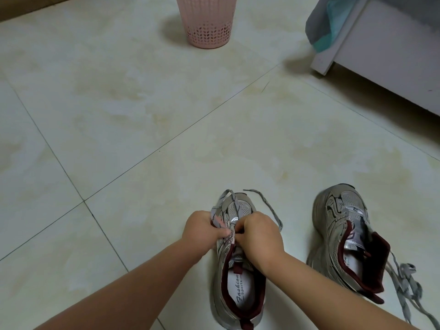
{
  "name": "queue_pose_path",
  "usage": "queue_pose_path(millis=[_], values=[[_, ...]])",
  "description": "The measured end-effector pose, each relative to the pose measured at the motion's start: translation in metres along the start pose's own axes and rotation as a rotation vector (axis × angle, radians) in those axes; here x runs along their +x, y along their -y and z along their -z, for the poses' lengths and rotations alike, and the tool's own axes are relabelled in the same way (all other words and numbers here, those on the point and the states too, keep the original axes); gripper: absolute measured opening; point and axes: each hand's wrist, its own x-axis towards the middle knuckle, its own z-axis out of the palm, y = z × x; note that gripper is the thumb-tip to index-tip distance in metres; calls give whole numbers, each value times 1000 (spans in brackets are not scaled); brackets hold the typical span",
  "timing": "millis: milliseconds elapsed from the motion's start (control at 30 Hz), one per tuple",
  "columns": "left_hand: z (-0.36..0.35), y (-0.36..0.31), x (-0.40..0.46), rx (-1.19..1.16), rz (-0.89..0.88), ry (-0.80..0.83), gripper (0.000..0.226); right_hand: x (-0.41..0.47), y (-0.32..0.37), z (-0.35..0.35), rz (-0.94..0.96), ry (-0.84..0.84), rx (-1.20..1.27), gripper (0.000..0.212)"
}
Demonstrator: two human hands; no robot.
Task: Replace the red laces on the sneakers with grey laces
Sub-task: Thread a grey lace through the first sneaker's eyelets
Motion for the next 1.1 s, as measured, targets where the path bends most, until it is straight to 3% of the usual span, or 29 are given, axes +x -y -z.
queue_pose_path(millis=[200, 367, 533, 600, 667, 800, 933, 1100], values=[[-1, -3, -6, -89, 33, 158, 18, 2, -4, 1, 19, 25, 86, 16], [-5, -9, -12, -53, 19, 121, 23, 2, -4, -2, 115, 38, 0, 14], [0, -14, -20, -69, -61, 339, 32, 9, -8, 1, 188, 130, -105, 17], [-4, -11, -22, -11, -55, 278, 37, 10, -8, 5, 207, 145, -98, 19], [-10, -5, -22, 94, -54, 119, 32, 6, -4, 11, 228, 130, -95, 19], [-10, 10, -19, 166, 16, 10, 15, -1, 5, 57, 307, -49, -105, 15], [-11, 13, -18, 147, 52, -2, 17, -11, 1, 112, 163, -98, 341, 20], [-16, 12, -15, 252, 19, -43, 20, -18, 15, 79, -125, 192, 1292, 27]])
